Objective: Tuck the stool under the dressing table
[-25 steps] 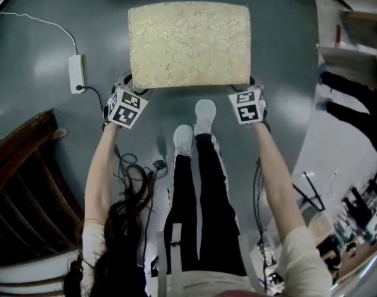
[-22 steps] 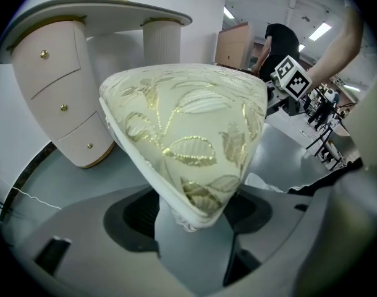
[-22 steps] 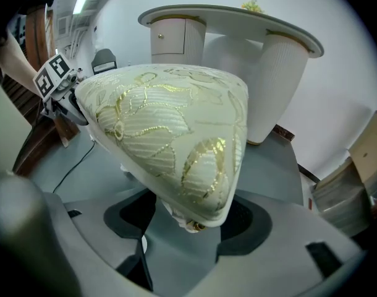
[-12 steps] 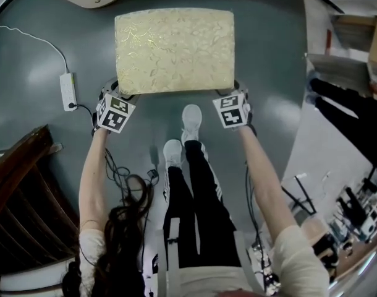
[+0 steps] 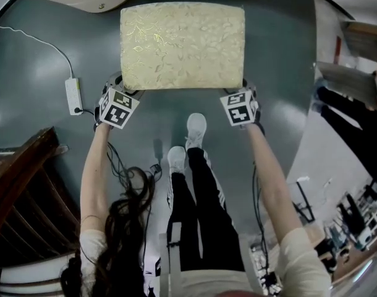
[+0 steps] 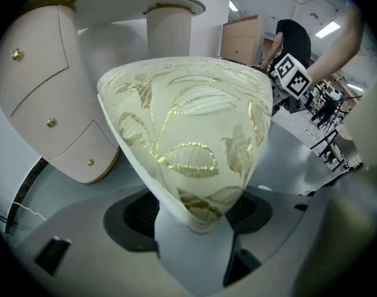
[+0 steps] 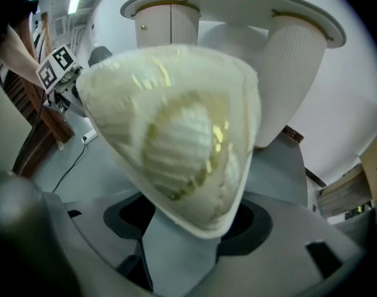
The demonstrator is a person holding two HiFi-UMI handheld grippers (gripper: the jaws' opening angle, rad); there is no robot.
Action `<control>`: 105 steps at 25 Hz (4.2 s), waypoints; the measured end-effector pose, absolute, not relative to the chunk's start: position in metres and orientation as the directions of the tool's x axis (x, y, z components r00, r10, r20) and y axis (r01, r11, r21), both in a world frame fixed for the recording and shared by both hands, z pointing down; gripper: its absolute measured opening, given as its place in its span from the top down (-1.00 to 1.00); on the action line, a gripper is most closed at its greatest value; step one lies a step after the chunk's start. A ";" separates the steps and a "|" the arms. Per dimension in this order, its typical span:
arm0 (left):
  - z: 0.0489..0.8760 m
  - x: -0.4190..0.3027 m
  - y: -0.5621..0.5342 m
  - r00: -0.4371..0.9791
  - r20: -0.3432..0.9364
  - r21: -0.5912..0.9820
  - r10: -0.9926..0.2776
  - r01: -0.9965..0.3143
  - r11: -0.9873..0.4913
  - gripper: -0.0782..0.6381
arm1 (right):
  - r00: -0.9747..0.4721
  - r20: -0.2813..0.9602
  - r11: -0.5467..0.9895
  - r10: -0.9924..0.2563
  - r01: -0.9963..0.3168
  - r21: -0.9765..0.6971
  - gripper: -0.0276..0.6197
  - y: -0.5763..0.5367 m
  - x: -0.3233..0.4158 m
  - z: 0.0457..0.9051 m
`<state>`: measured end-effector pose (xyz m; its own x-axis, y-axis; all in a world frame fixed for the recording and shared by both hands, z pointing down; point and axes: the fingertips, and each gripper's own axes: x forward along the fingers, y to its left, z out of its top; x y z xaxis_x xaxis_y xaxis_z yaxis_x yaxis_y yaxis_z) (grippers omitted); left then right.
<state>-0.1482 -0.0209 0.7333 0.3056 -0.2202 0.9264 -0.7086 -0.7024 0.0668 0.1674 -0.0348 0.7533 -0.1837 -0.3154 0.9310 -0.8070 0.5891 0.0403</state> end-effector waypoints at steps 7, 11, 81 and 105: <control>0.741 -0.145 -0.024 0.338 0.911 0.082 -0.235 -0.710 -0.699 -0.09 | -0.169 0.926 0.614 -0.338 -0.785 0.081 0.09 -0.038 0.175 0.760; 0.741 -0.144 -0.022 0.338 0.908 0.084 -0.247 -0.724 -0.684 -0.09 | -0.189 0.918 0.674 -0.350 -0.731 0.106 0.07 -0.038 0.172 0.751; 0.750 -0.145 -0.038 0.386 0.868 0.062 -0.313 -0.709 -0.703 -0.08 | -0.123 0.837 0.531 -0.534 -0.819 0.218 0.08 -0.048 0.169 0.728; 0.733 -0.166 -0.127 0.323 0.842 -0.001 -0.431 -0.799 -0.601 -0.01 | -0.151 0.809 0.516 -0.568 -0.831 0.207 0.08 -0.121 0.146 0.714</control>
